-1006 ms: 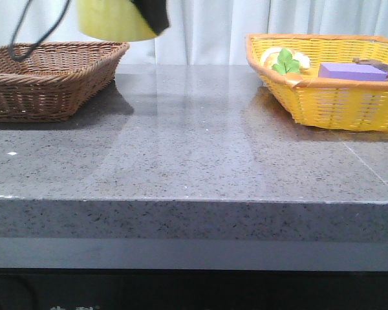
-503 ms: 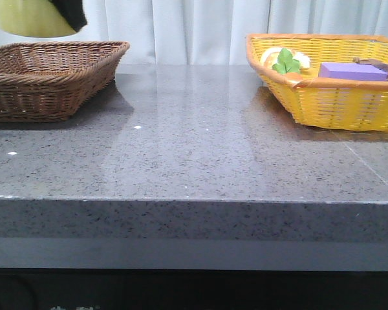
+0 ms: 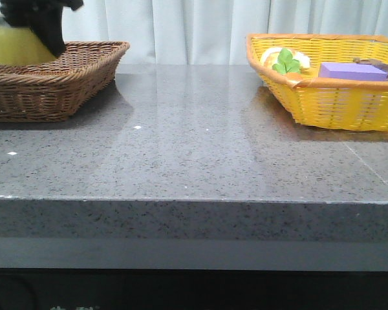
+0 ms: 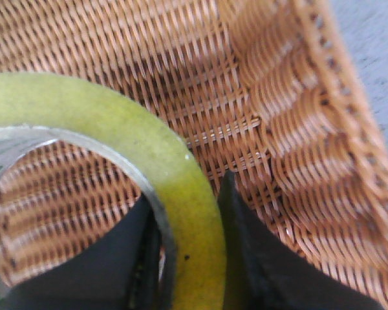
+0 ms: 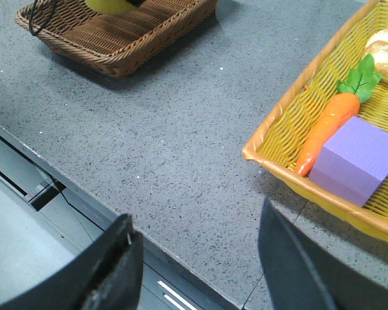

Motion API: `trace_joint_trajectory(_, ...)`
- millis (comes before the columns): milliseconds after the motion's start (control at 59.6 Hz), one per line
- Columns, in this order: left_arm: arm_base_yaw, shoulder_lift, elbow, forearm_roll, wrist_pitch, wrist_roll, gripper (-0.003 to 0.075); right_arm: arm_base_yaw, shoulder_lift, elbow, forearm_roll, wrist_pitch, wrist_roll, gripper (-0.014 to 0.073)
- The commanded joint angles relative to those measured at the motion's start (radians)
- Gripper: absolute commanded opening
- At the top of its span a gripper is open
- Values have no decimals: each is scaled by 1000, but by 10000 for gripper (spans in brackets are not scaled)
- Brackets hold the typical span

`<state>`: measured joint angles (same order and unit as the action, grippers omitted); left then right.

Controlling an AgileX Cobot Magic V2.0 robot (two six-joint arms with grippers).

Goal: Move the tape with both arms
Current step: 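Lift the tape roll with the left gripper toward the brown basket, then lower the tape into the brown basket and open the left gripper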

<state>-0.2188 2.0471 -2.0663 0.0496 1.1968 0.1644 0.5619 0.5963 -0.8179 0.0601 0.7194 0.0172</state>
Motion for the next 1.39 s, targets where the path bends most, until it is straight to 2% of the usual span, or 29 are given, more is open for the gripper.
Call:
trace_joint_trajectory(0, -1, -39, -39, -20, -63, -8, 17, -4, 1, -25, 4, -83, -8, 428)
trace_joint_trajectory(50, -1, -32, -39, -22, -63, -8, 43, -4, 1, -25, 4, -83, -8, 428)
trace_joint_trajectory(134, -1, -20, -39, -22, -63, -8, 134, -4, 1, -25, 4, -83, -8, 428)
trace_joint_trajectory(252, -1, -12, -39, -22, -63, -8, 357, -4, 1, -25, 4, -83, -8, 428)
trace_joint_trajectory(319, -1, -12, -39, -22, -63, -8, 457, -4, 1, -25, 4, -83, -8, 428)
trace_joint_trajectory(402, -1, -12, -39, -21, -59, -8, 519, -4, 1, -25, 4, -83, -8, 428)
trace_joint_trajectory(620, -1, -14, -41, -21, -23, -8, 513, -4, 1, -25, 4, -83, -8, 428)
trace_joint_trajectory(805, -1, -14, -107, -23, 64, -8, 513, -4, 1, -25, 4, -83, -8, 428)
trace_joint_trajectory(1207, -4, -138, -146, -192, 63, -35, 513, -4, 1, -25, 4, -83, -8, 428)
trace_joint_trajectory(1375, -40, -247, -92, -204, 63, -35, 513, -4, 1, -25, 4, -83, -8, 428)
